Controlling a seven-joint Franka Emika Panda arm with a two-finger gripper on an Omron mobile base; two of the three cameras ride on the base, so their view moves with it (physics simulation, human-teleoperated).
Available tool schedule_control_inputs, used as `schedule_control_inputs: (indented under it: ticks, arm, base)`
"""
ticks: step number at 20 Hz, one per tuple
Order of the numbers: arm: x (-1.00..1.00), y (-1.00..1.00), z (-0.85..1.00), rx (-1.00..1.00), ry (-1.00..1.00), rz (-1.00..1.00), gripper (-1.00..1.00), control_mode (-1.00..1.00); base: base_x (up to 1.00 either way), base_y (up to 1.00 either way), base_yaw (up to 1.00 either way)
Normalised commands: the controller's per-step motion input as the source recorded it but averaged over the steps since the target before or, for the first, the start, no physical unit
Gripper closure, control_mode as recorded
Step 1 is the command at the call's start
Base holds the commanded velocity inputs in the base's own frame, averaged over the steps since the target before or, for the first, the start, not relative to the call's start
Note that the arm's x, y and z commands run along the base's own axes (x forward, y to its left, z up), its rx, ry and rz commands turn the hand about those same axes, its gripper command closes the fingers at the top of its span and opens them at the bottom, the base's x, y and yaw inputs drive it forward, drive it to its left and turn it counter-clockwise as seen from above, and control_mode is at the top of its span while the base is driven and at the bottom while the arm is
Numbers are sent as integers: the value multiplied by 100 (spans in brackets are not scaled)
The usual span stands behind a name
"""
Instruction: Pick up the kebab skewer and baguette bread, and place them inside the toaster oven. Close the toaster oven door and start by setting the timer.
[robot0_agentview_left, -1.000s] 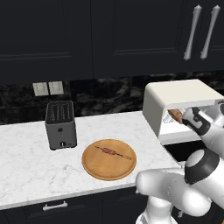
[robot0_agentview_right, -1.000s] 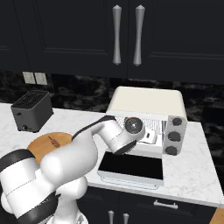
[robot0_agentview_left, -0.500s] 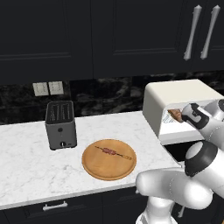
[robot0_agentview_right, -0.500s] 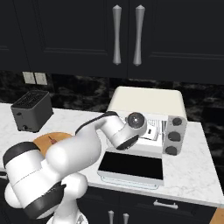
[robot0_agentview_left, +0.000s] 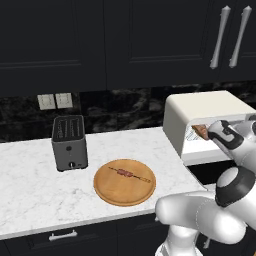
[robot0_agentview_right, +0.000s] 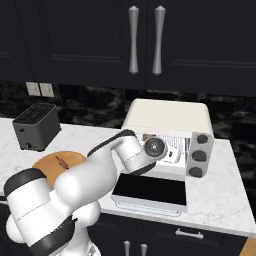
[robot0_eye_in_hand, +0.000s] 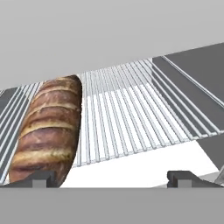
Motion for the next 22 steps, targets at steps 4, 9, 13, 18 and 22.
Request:
schedule_control_inputs:
  ticks: [4, 9, 13, 18, 22]
  arm:
    - [38, 0, -6, 0, -5, 0, -100, -100]
    - [42, 0, 0, 0, -4, -1, -100, -100]
    - [-38, 0, 0, 0, -2, 0, -100, -100]
    - [-92, 0, 5, 0, -1, 0, -100, -100]
    - [-54, 0, 56, 1, 2, 0, -100, -100]
  base:
    - [0, 0, 0]
    - [0, 0, 0]
    - [0, 0, 0]
    - [0, 0, 0]
    - [0, 0, 0]
